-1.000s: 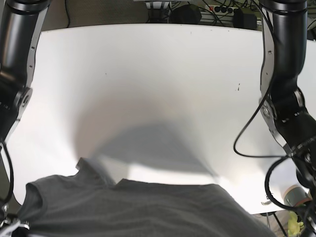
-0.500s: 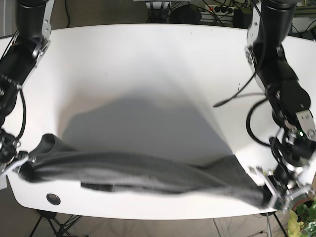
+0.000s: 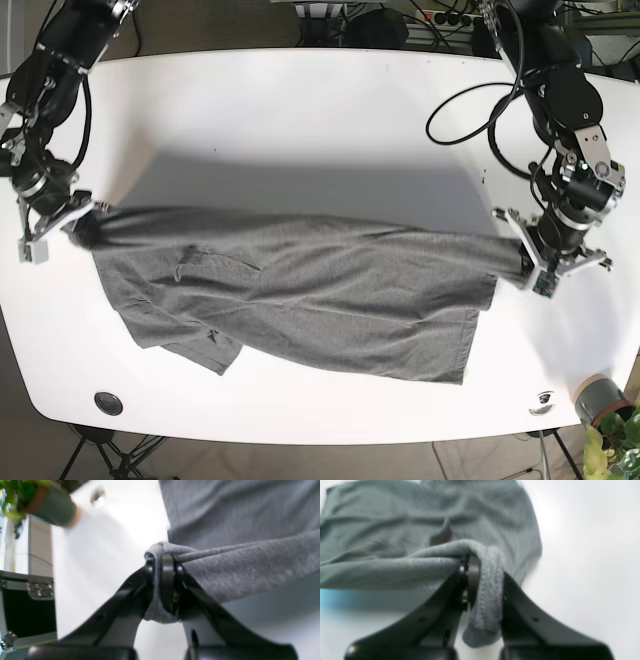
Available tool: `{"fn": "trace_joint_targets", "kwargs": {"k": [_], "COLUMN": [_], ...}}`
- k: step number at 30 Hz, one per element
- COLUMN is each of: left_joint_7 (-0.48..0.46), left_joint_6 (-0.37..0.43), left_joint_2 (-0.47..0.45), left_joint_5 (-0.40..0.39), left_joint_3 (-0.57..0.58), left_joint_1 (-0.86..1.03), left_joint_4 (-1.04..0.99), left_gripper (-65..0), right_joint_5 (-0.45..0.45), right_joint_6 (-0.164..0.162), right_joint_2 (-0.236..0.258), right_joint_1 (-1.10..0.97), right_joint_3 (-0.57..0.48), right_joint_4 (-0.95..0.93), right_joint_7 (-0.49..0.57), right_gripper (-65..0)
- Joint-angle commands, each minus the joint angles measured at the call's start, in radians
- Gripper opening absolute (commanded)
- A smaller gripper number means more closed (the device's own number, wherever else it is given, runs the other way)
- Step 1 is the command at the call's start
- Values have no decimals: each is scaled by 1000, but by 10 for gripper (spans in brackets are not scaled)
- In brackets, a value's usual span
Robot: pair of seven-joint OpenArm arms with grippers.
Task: Fold the T-shirt properly
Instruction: 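Drag the held edge with both grippers to stretch the shirt flat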
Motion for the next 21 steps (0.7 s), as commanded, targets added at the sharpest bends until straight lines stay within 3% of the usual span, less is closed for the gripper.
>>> {"fn": "trace_joint_targets", "kwargs": {"k": [1,9,19,21], "left_joint_7": [-36,-32,-32,-32], "left_joint_6": [-10,-40,-40,-40], "left_joint_2": [-14,-15,-14,-12], "left_joint_5": [-7,-5,-5,-10], "left_joint_3": [-4,-102,-199,-219], "left_joint_1": [7,141,333,379], "left_joint_4": [21,21,22,22], "left_gripper": [-650,-650,-650,-650], "right_joint_5": [18,11,17,12], "right_joint_6": [4,4,4,4], "right_joint_2": [9,-50,-70,-94], "right_joint_1": [-14,-141,-262,-284], "right_joint_3": [4,67,93,93], "right_joint_4": [38,65,75,75], "right_joint_7": [27,27,27,27], "right_gripper": [-629,-629,-629,-629]}}
